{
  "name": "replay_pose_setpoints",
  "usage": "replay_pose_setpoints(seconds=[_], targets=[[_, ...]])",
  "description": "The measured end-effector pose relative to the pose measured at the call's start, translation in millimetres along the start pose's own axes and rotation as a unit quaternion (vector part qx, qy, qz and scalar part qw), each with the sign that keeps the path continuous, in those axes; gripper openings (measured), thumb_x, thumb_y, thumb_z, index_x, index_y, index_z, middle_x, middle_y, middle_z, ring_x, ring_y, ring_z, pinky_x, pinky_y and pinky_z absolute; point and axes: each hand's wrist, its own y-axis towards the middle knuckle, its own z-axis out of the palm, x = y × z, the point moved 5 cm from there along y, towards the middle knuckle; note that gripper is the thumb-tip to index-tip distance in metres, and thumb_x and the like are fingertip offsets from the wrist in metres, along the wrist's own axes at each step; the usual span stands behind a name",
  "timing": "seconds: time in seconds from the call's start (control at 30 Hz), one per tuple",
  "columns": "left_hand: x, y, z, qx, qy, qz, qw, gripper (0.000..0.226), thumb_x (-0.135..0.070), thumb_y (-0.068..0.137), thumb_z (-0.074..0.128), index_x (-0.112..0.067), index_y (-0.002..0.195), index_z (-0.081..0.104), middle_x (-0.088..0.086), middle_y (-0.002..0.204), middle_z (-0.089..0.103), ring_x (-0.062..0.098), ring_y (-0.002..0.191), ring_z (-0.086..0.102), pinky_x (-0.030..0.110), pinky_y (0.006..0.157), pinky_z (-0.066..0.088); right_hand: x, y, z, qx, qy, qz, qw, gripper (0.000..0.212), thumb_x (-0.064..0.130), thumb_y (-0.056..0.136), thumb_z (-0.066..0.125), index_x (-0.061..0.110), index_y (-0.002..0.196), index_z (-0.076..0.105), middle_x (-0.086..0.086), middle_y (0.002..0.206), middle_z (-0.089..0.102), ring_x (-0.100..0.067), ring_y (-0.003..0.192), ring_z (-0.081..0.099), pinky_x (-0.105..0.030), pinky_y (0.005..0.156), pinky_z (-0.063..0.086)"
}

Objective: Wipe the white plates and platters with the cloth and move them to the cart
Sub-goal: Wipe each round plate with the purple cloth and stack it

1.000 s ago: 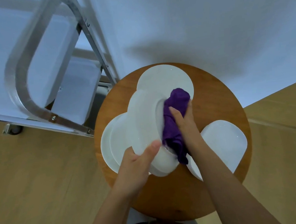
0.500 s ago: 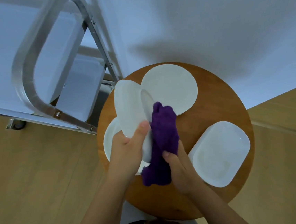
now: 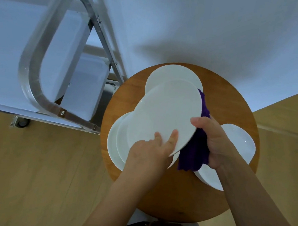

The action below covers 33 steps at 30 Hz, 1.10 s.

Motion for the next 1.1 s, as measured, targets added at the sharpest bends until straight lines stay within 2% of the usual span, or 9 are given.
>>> replay_pose_setpoints(seconds=[0.17,0.27,0.37,0.43,0.5,0.7,0.8,0.93,1.1], targets=[[23,-13,9,-0.026,-0.124,-0.037,0.991,0.073,-0.083,0.073,0.022,-0.059,0.133,-0.011,-0.009,0.156,0.022,0.011,0.141,0.023,0.046,0.116,-0.003,-10,-1,-16,-0.010,0.058,-0.002,0.998,0.047,0.010,0.056,0.053,0.019,0.102,0.062,-0.002,0.087,0.071,-0.020,0.077,0.069,-0.035,0.060,0.056],[55,-23,1,-0.205,-0.292,-0.151,0.922,0.088,-0.091,0.064,0.029,-0.053,0.139,0.007,-0.014,0.151,0.026,0.009,0.141,0.017,0.048,0.115,0.011,-16,-7,-30,-0.031,0.101,0.024,0.994,0.042,0.012,0.055,0.049,0.013,0.095,0.063,-0.003,0.079,0.071,-0.022,0.070,0.069,-0.031,0.054,0.055],[88,-22,13,-0.219,-0.551,-0.361,0.719,0.075,-0.063,0.080,0.054,-0.033,0.144,0.030,-0.004,0.144,0.042,0.021,0.126,0.044,0.047,0.094,0.045,-20,-10,-33,-0.030,0.106,0.039,0.993,0.045,0.012,0.045,0.055,0.011,0.089,0.068,-0.005,0.078,0.071,-0.024,0.068,0.069,-0.031,0.052,0.055],[83,-10,31,-0.088,-0.801,-0.348,0.478,0.053,-0.047,0.084,0.061,-0.029,0.132,0.048,0.002,0.126,0.062,0.025,0.106,0.062,0.042,0.072,0.056,-23,-11,-29,-0.029,0.094,0.052,0.994,0.045,0.018,0.037,0.060,0.014,0.080,0.074,-0.006,0.078,0.072,-0.023,0.067,0.070,-0.031,0.051,0.055],[80,-6,37,-0.036,-0.880,-0.312,0.356,0.040,-0.040,0.085,0.061,-0.026,0.123,0.058,0.008,0.109,0.071,0.032,0.098,0.067,0.045,0.069,0.057,-23,-9,-27,-0.055,0.066,0.071,0.994,0.042,0.020,0.042,0.065,0.014,0.083,0.071,-0.005,0.077,0.072,-0.021,0.065,0.069,-0.030,0.051,0.055],[76,0,31,-0.101,-0.868,-0.267,0.407,0.055,-0.065,0.080,0.042,-0.038,0.126,0.054,0.000,0.119,0.066,0.029,0.109,0.062,0.047,0.078,0.057,16,-5,-46,-0.337,-0.208,-0.151,0.906,0.043,0.047,0.082,0.064,0.030,0.118,0.049,0.014,0.098,0.061,-0.011,0.091,0.063,-0.017,0.063,0.051],[70,-2,20,-0.108,-0.833,-0.280,0.466,0.068,-0.077,0.067,0.034,-0.044,0.125,0.048,-0.004,0.121,0.061,0.027,0.109,0.058,0.050,0.086,0.053,36,0,-18,-0.314,-0.339,-0.288,0.839,0.038,0.044,0.090,0.053,0.030,0.123,0.045,0.019,0.103,0.058,0.000,0.092,0.060,-0.012,0.064,0.051],[61,-4,2,-0.144,-0.769,-0.318,0.536,0.057,-0.077,0.061,0.028,-0.047,0.106,0.049,-0.011,0.103,0.058,0.018,0.093,0.056,0.035,0.068,0.054,21,35,9,-0.304,-0.578,-0.203,0.730,0.058,0.038,0.098,0.040,0.014,0.148,0.023,-0.010,0.154,0.025,-0.029,0.138,0.030,-0.041,0.108,0.036],[44,-3,7,-0.144,-0.743,-0.326,0.566,0.074,-0.078,0.059,0.027,-0.038,0.116,0.052,0.001,0.107,0.062,0.022,0.100,0.059,0.043,0.087,0.052,5,51,56,-0.292,-0.552,-0.227,0.747,0.058,0.031,0.099,0.039,0.011,0.149,0.018,-0.011,0.156,0.016,-0.030,0.143,0.017,-0.043,0.114,0.021]])
